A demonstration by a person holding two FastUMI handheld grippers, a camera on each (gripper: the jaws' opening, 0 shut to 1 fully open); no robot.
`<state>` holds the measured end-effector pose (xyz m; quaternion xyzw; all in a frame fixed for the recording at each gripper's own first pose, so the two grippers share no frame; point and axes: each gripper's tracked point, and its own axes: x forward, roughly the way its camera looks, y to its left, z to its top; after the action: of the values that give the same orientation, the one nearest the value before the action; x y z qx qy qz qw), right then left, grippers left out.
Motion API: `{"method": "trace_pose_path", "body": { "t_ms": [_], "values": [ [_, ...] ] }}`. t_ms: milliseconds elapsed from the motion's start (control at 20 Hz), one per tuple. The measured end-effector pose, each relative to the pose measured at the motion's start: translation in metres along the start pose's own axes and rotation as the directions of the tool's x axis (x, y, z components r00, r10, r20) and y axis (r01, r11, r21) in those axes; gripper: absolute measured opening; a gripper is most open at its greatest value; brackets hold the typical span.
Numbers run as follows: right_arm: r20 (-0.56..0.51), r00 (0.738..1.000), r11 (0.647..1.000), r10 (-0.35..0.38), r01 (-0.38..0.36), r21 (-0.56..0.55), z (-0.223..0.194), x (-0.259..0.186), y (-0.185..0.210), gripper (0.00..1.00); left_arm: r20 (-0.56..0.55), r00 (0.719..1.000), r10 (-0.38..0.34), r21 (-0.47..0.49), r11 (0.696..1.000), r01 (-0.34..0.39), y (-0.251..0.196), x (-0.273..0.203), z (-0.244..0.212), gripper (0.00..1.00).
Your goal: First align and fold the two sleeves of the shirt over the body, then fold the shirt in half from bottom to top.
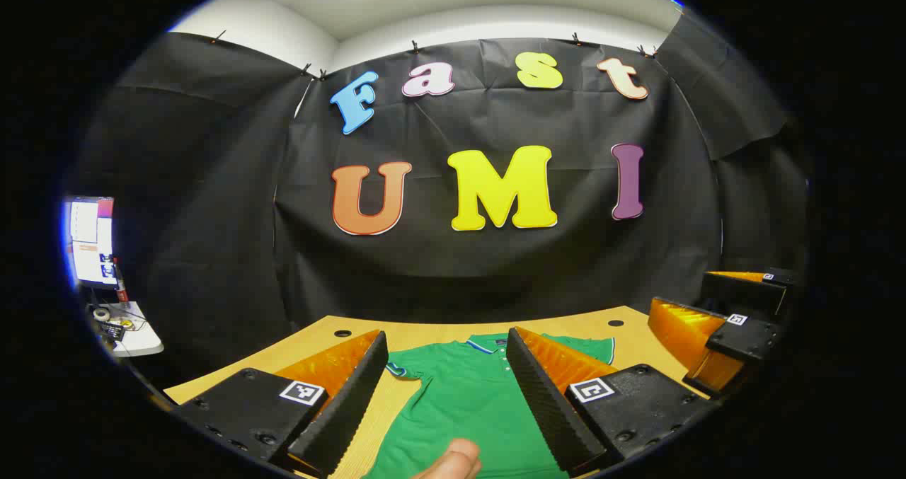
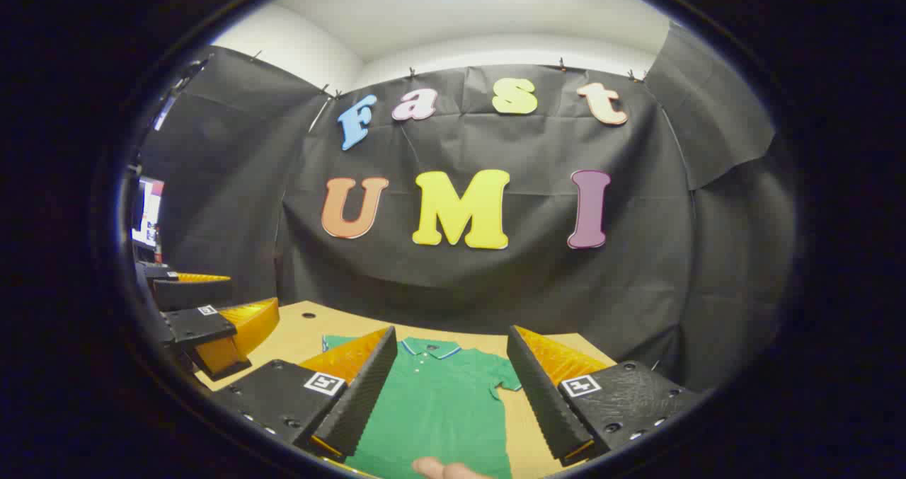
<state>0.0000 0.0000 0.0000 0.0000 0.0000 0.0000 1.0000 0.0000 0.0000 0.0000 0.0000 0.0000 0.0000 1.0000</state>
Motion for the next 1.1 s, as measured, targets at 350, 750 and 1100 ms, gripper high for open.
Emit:
{"method": "trace_pose_path", "body": {
  "t_ms": [350,750,1100],
  "values": [
    [-0.012,1.0,1.0,-0.006,0.006,-0.015,-0.011,0.001,-0.01,0.95,-0.05,0.998,0.05,-0.022,0.998,-0.051,0.014,0.011,-0.013,1.0],
    [-0.032,0.999,1.0,-0.019,0.019,-0.003,-0.021,0.006,-0.023,0.95,-0.09,0.993,0.073,-0.033,0.997,-0.076,0.018,0.017,-0.024,1.0],
    [-0.11,0.989,0.995,-0.104,0.104,-0.008,-0.044,0.073,-0.066,0.95,-0.067,0.995,0.076,-0.003,0.997,-0.076,0.017,0.018,-0.02,1.0]
  ]
}}
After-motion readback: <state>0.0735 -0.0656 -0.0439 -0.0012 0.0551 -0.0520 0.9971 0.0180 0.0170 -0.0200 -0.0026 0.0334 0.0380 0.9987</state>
